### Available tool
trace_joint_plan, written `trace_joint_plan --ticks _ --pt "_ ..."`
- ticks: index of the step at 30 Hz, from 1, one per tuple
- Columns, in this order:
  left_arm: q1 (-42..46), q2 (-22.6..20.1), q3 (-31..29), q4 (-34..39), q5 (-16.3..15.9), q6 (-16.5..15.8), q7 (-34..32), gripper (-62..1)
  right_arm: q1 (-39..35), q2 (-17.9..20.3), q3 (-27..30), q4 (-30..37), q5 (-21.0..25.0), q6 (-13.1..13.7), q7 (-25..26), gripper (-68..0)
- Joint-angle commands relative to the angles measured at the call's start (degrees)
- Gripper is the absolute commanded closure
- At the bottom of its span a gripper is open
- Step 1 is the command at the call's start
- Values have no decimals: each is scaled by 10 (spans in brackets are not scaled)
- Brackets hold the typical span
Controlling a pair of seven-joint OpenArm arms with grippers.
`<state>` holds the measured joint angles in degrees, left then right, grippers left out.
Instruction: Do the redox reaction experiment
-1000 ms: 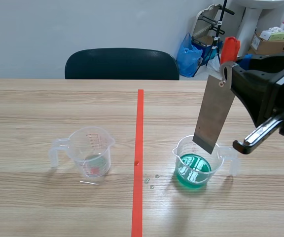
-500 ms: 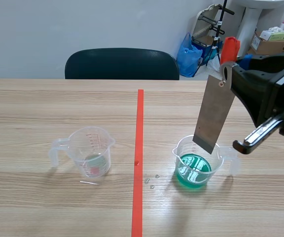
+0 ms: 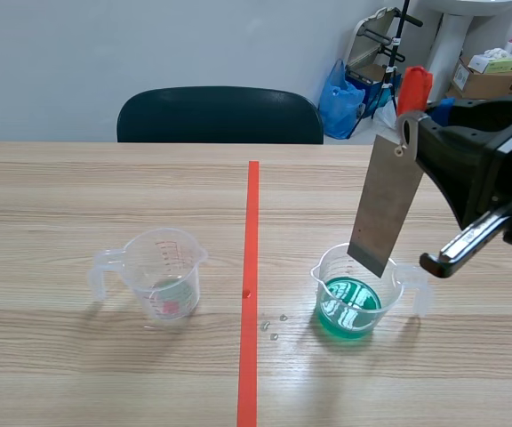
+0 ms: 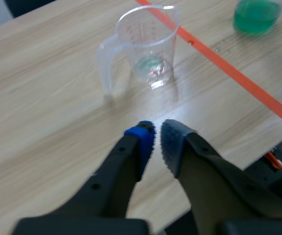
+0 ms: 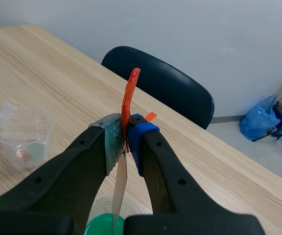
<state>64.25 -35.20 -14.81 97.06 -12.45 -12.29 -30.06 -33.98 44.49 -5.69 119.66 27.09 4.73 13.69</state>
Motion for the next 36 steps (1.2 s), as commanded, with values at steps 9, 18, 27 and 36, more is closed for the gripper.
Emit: trace_joint_plan --ticks 9,18,27,36 --pt "-302 -122 185 5 -177 -30 171 -25 7 7 7 14 4 -4 11 -13" --pt "-597 -70 447 -66 -233 -29 278 -25 8 7 7 14 4 -4 11 -13" --pt "-750 63 602 -167 -262 -29 348 -25 8 7 7 14 4 -4 11 -13" --pt "-786 142 631 -184 -262 -20 366 -25 8 7 7 14 4 -4 11 -13"
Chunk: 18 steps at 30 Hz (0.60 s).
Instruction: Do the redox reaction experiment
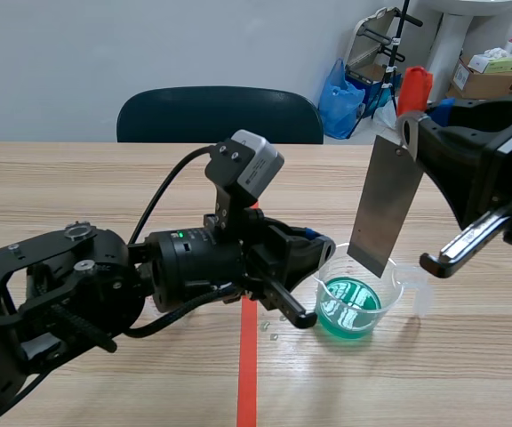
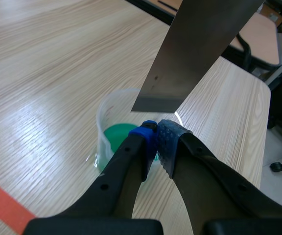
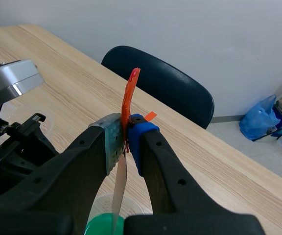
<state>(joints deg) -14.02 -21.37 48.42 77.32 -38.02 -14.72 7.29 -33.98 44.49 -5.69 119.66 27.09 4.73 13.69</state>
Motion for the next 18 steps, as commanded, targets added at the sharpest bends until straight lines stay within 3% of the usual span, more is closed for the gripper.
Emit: trace_joint_plan --ticks 1,18 --pt "-6 9 -2 13 -6 13 -7 -25 8 7 7 14 4 -4 11 -13" --pt "-16 28 -2 13 -4 20 1 -25 8 7 7 14 4 -4 11 -13"
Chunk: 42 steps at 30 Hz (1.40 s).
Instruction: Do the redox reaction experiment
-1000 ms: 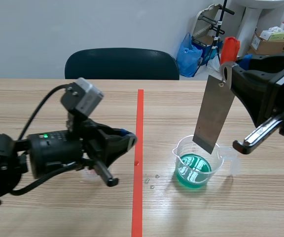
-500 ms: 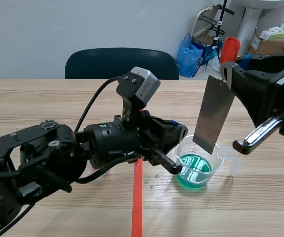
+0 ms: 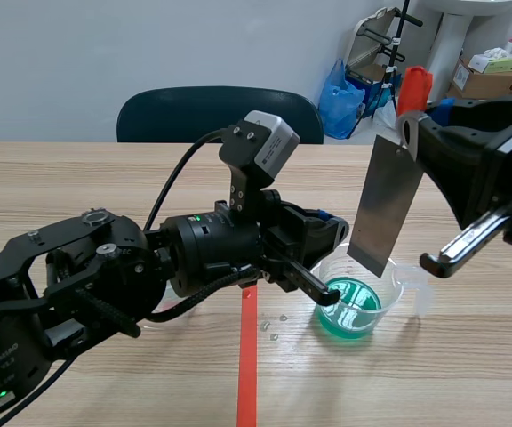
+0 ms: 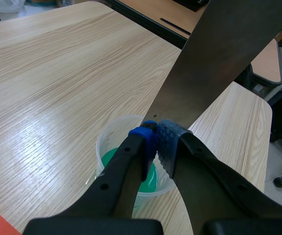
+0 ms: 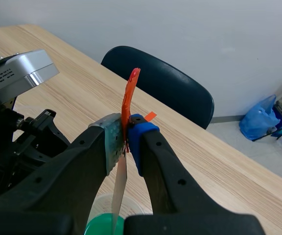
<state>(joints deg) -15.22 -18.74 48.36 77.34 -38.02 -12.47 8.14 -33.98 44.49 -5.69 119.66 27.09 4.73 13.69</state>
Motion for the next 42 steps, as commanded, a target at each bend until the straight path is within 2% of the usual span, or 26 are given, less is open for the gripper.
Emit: trace_joint_plan --ticks 1,7,11,17,23,29,31,34,38,42 --pt "-4 1 -1 13 -4 -3 -8 -25 8 7 7 14 4 -4 11 -13" --pt "-3 1 -1 13 -3 -3 -8 -25 8 7 7 14 4 -4 11 -13" --pt "-3 -6 -2 13 8 -3 -6 -26 8 7 7 14 4 -4 11 -13" --pt "23 -62 -21 13 12 -4 -22 -27 8 7 7 14 4 -4 11 -13" --pt "133 -150 -125 24 14 -51 -94 -27 8 7 7 14 4 -4 11 -13" --pt "335 -232 -295 86 20 -90 -173 -27 8 7 7 14 4 -4 11 -13" --pt "417 -239 -361 98 54 -98 -212 -27 8 7 7 14 4 -4 11 -13" --pt "543 -227 -459 103 110 -98 -290 -27 8 7 7 14 4 -4 11 -13" --pt "690 -177 -571 103 200 -98 -401 -27 8 7 7 14 4 -4 11 -13" --pt "794 -121 -645 103 272 -96 -497 -27 8 7 7 14 4 -4 11 -13"
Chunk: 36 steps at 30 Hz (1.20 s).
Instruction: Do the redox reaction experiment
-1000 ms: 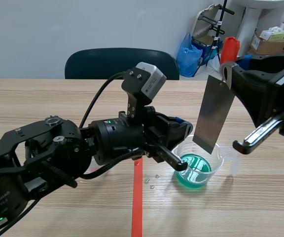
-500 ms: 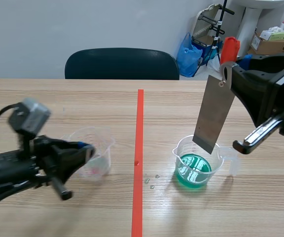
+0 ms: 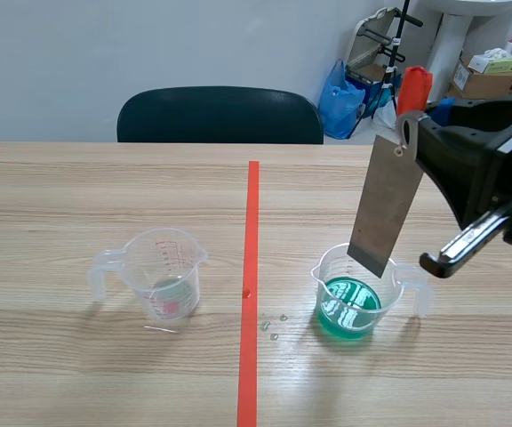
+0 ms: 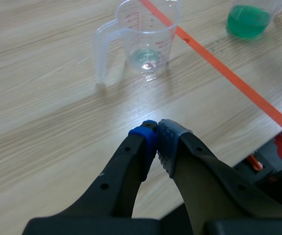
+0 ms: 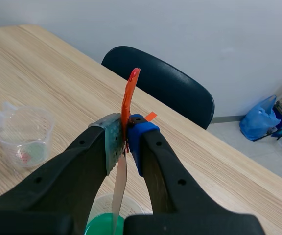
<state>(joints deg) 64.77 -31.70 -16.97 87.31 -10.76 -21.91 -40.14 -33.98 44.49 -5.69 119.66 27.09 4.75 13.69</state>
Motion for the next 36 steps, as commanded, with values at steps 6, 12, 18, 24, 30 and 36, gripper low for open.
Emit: trace_joint_plan --ticks 6,12,18,24,30,36 --pt "84 74 -42 3 57 13 -85 -28 8 7 7 14 4 -4 11 -13" --pt "107 103 -57 2 106 34 -118 -256 8 7 7 14 4 -4 10 -13" --pt "107 110 -57 2 102 33 -115 -532 8 7 7 14 4 -2 10 -13" --pt "107 110 -57 2 84 33 -118 -616 8 7 7 14 4 -2 10 -13" --pt "107 110 -57 1 84 33 -110 -623 8 7 7 14 4 -2 10 -13" --pt "107 110 -57 1 84 33 -110 -623 8 7 7 14 4 -2 10 -13"
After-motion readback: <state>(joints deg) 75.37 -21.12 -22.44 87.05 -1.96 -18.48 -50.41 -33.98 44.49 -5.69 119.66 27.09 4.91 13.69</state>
